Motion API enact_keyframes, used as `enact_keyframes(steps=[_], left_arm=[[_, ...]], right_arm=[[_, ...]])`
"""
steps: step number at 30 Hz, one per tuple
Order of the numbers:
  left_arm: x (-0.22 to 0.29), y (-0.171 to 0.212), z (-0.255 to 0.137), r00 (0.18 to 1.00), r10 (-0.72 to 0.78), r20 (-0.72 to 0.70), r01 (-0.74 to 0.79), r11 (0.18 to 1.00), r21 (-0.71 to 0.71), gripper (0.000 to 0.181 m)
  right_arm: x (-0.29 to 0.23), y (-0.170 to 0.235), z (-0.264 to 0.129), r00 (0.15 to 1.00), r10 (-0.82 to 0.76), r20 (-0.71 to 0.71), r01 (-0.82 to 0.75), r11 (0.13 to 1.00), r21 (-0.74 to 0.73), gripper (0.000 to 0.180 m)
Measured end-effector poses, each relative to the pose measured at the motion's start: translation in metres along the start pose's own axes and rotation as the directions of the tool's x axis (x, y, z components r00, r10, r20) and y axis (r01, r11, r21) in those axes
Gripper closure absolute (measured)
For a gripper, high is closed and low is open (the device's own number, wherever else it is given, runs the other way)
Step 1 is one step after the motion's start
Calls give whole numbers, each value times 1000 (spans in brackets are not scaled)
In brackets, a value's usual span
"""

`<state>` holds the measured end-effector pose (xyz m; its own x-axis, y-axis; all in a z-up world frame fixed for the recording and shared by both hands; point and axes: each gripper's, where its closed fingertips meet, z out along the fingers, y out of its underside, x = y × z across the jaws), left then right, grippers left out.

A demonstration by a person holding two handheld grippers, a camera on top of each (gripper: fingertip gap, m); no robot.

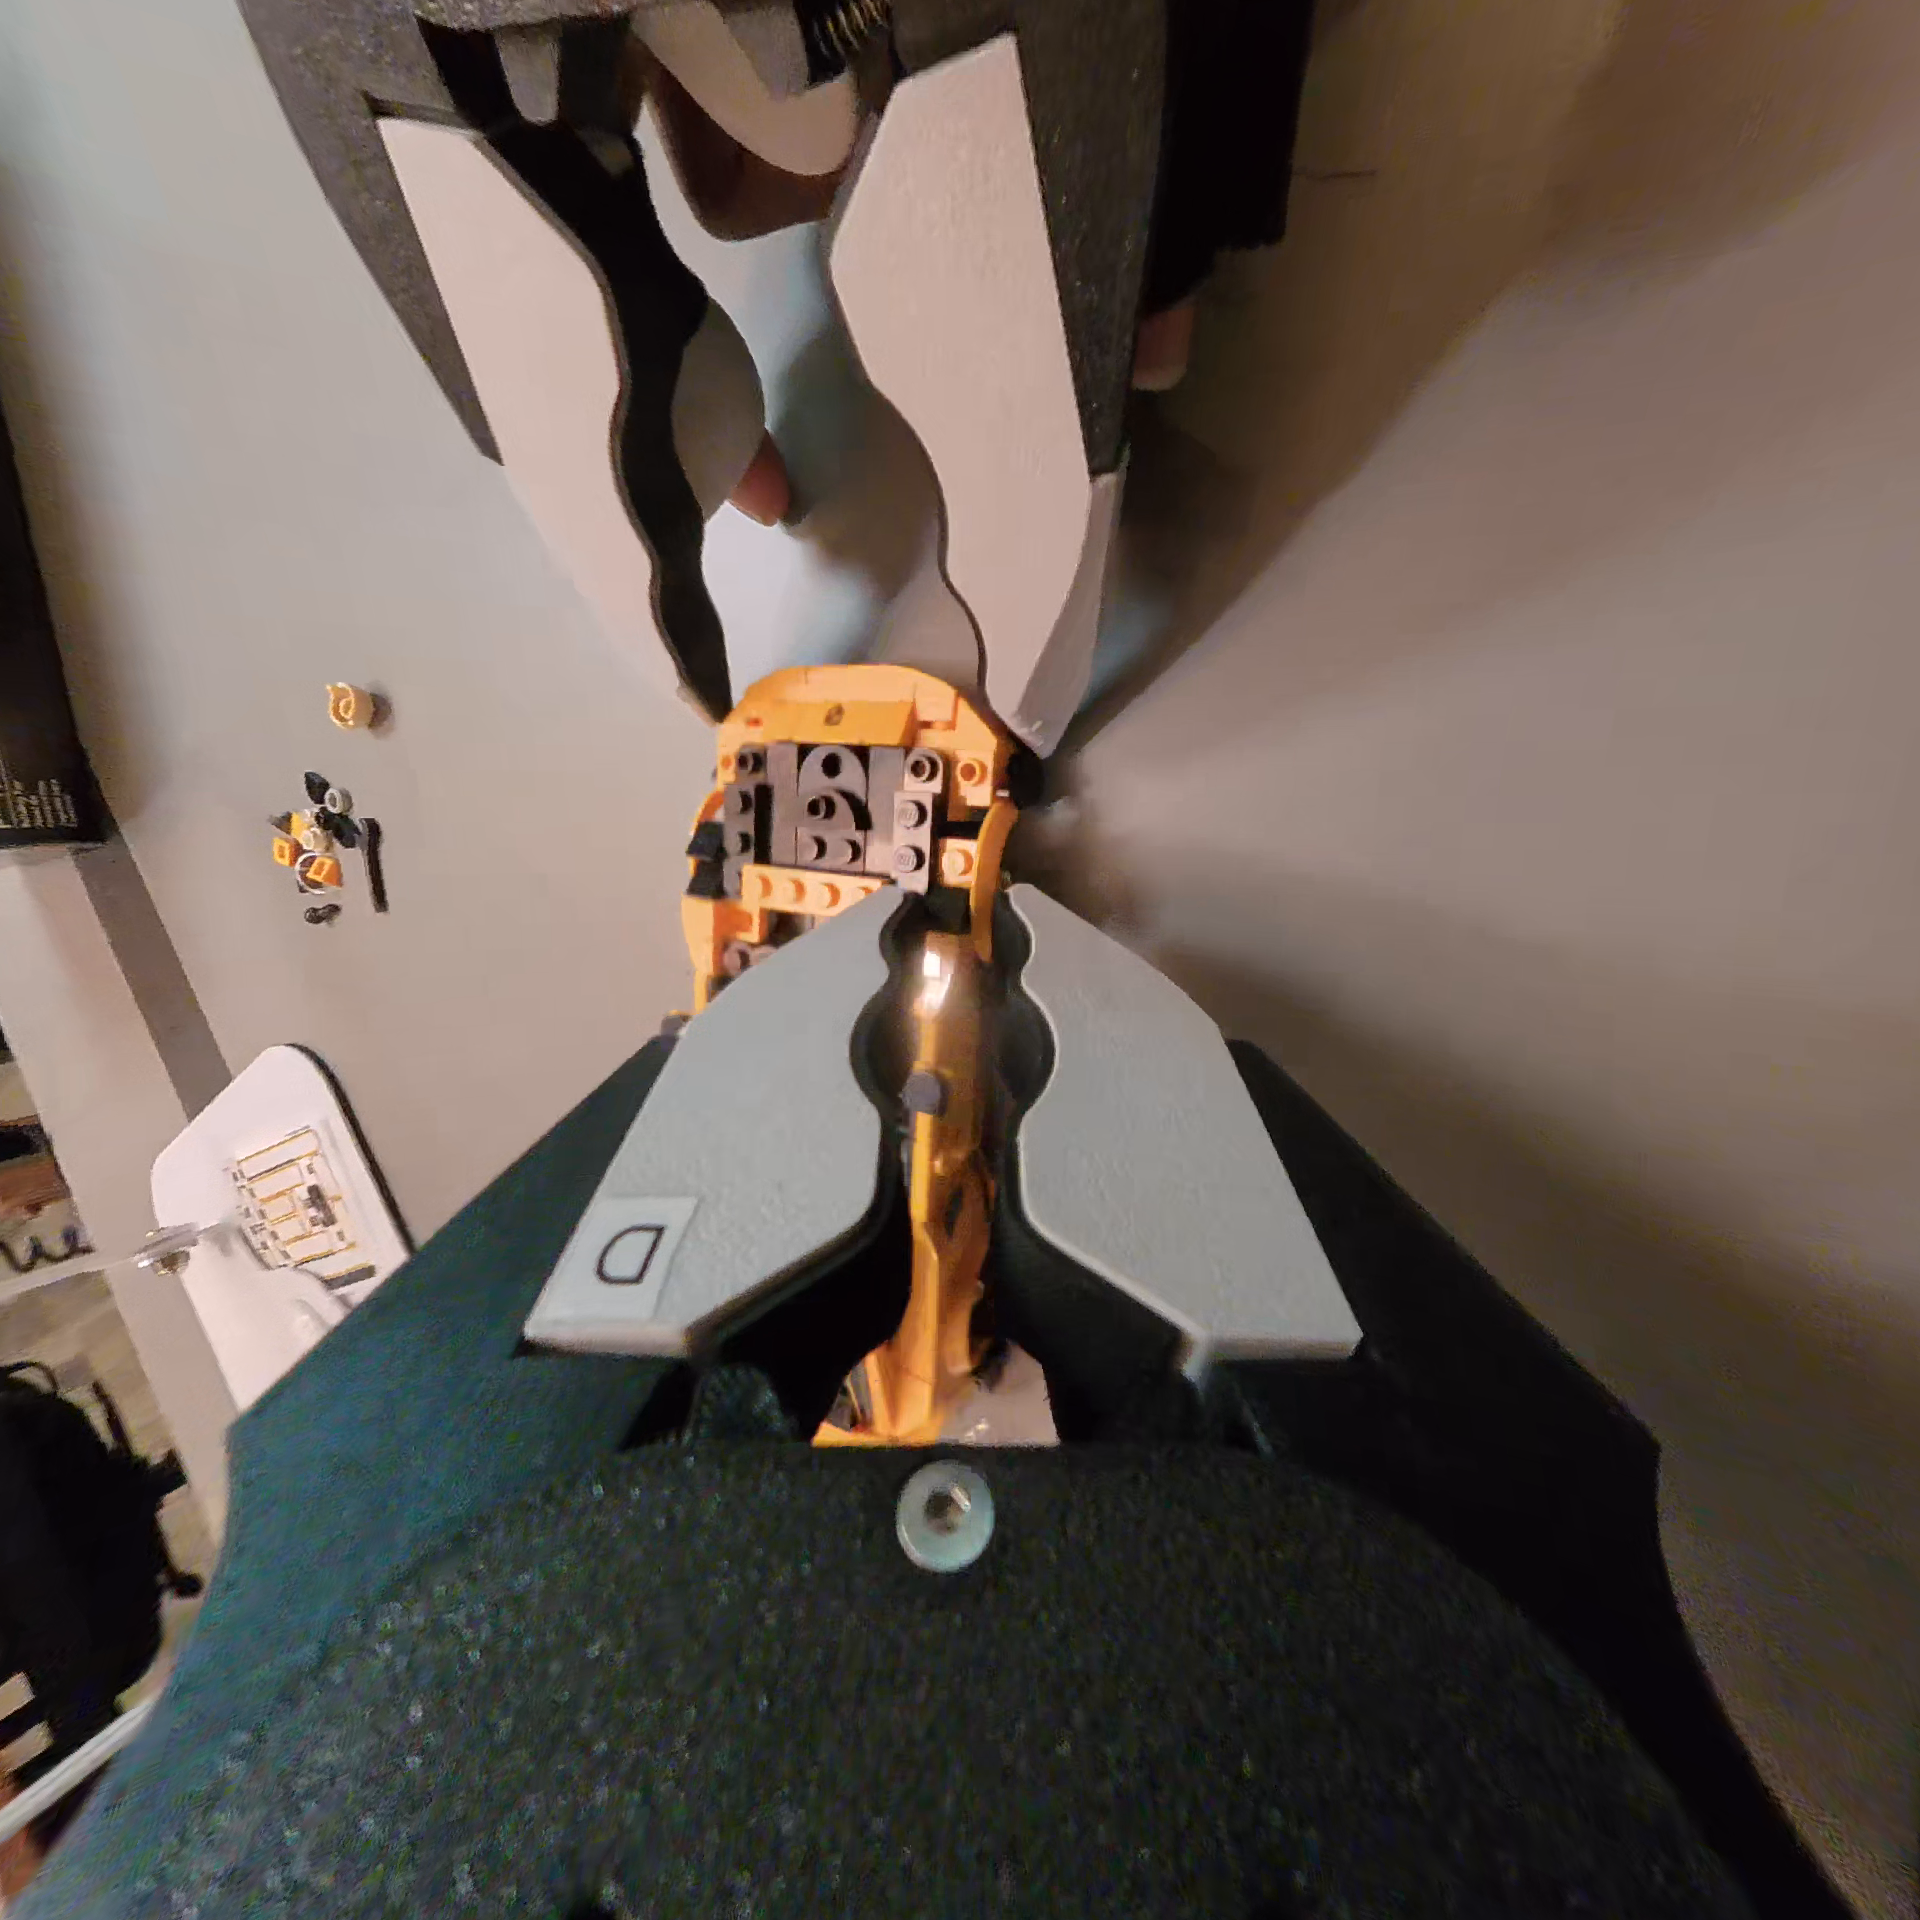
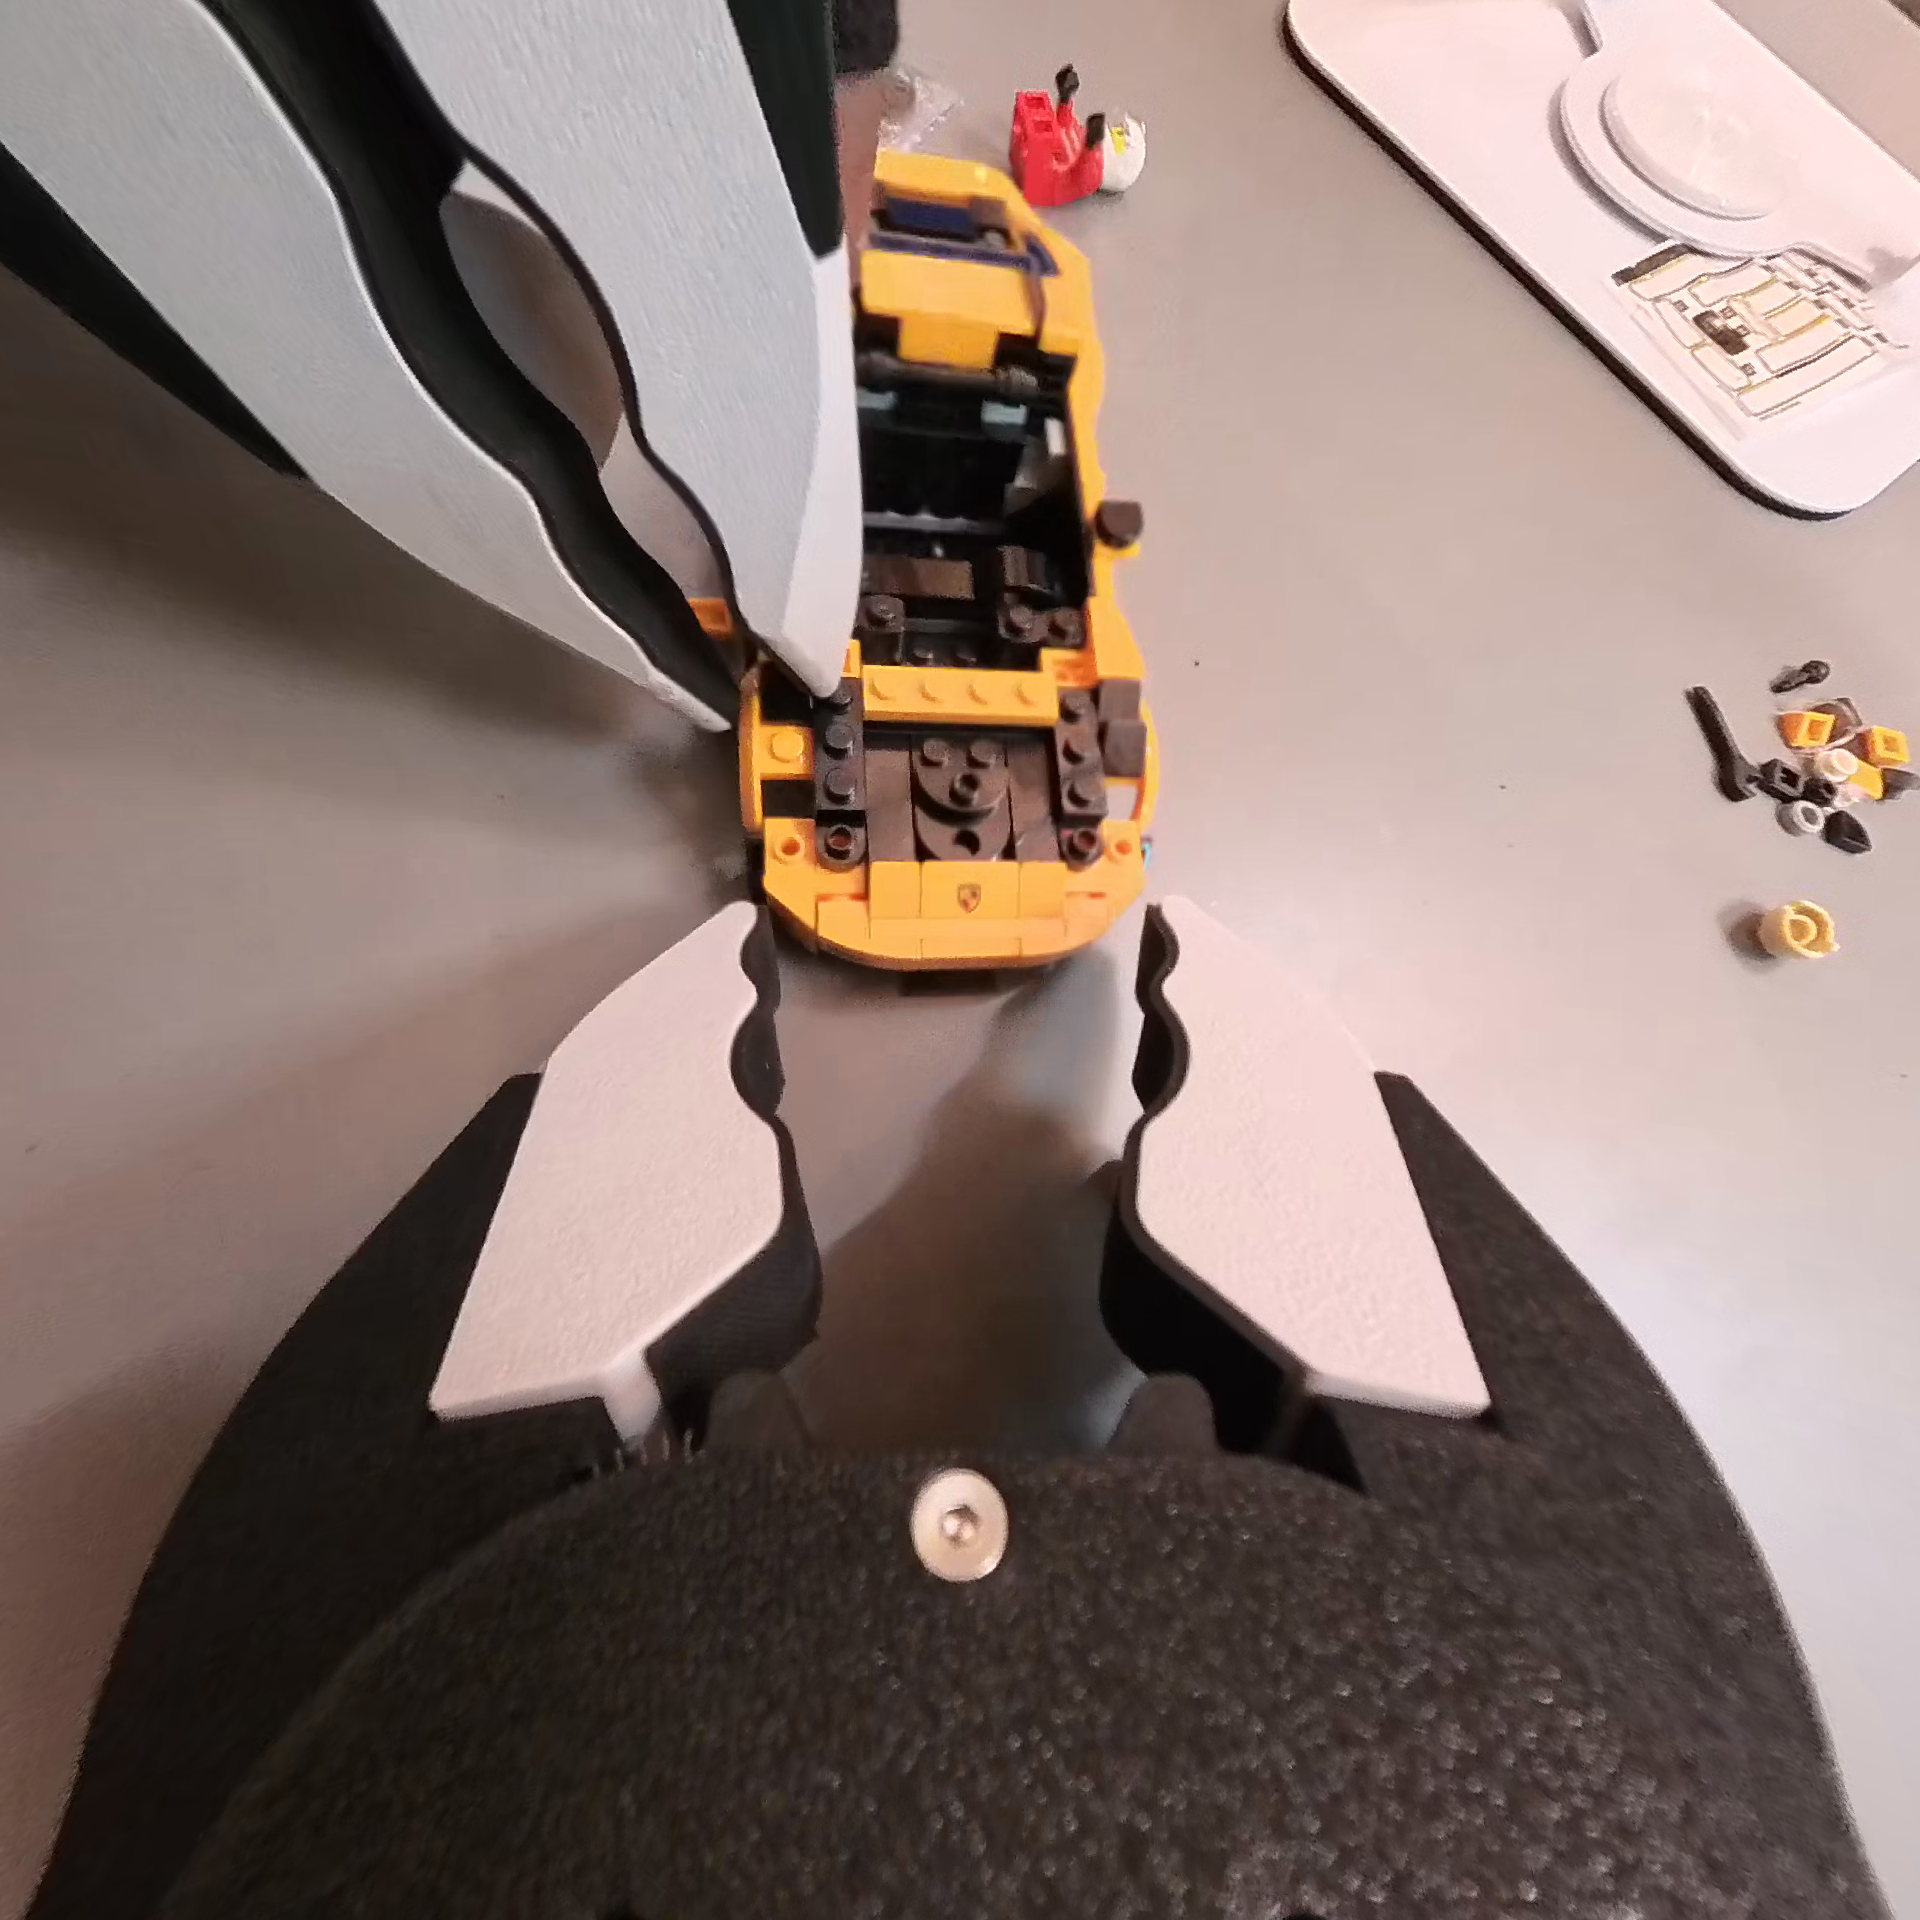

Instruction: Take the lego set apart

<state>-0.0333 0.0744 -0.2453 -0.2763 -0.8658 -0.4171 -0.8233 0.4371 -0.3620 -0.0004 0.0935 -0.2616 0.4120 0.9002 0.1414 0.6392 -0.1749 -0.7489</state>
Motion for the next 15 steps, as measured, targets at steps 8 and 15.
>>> enact_keyframes(steps=[8, 15], left_arm=[[-2, -3, -1, 998, -60, 31, 59, 997, 59, 169], [-3, -8, -4, 985, -104, 136, 83, 986, 147, 178]], right_arm=[[0, 0, 0, 1000, -4, -5, 4, 1000, -2, 114], [1, 0, 0, 1000, -2, -10, 2, 1000, -2, 115]])
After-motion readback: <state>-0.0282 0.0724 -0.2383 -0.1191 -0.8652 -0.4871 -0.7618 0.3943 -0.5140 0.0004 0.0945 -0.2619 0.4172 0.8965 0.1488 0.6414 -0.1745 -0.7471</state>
